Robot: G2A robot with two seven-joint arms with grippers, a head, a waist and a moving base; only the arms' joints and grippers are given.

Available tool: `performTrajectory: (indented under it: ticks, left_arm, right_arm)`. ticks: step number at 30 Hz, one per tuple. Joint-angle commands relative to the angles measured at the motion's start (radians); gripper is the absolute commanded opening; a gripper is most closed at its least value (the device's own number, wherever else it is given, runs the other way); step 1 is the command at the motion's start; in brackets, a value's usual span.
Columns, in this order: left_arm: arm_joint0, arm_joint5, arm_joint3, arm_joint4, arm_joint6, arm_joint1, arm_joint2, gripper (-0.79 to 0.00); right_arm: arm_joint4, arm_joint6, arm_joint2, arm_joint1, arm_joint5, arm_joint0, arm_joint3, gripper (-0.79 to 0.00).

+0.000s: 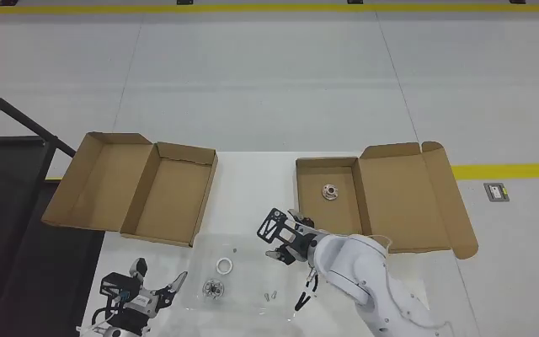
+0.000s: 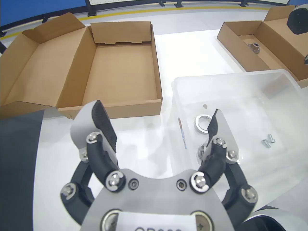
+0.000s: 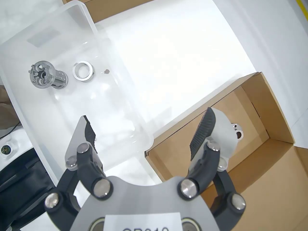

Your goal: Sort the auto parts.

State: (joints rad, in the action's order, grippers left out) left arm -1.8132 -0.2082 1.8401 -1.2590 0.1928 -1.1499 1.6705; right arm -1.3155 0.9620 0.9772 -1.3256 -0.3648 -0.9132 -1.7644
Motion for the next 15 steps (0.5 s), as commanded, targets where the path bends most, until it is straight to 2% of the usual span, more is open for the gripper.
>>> performTrajectory:
  ticks: [1,12,15]
  left_arm:
    - [0.000,0.000,0.000,0.000,0.000,0.000,0.000,0.000]
    - [0.000,0.000,0.000,0.000,0.000,0.000,0.000,0.000]
    - [0.000,0.000,0.000,0.000,0.000,0.000,0.000,0.000]
  right_arm:
    - [0.000,-0.001,0.000,0.000,-0.002,0.001,0.001,0.000]
    - [-0.004,-0.004,-0.002,0.000,-0.001,-0.002,0.000,0.000]
    - [-0.069,-0.004,-0.036,-0.001,0.026,-0.025,-0.041,0.000]
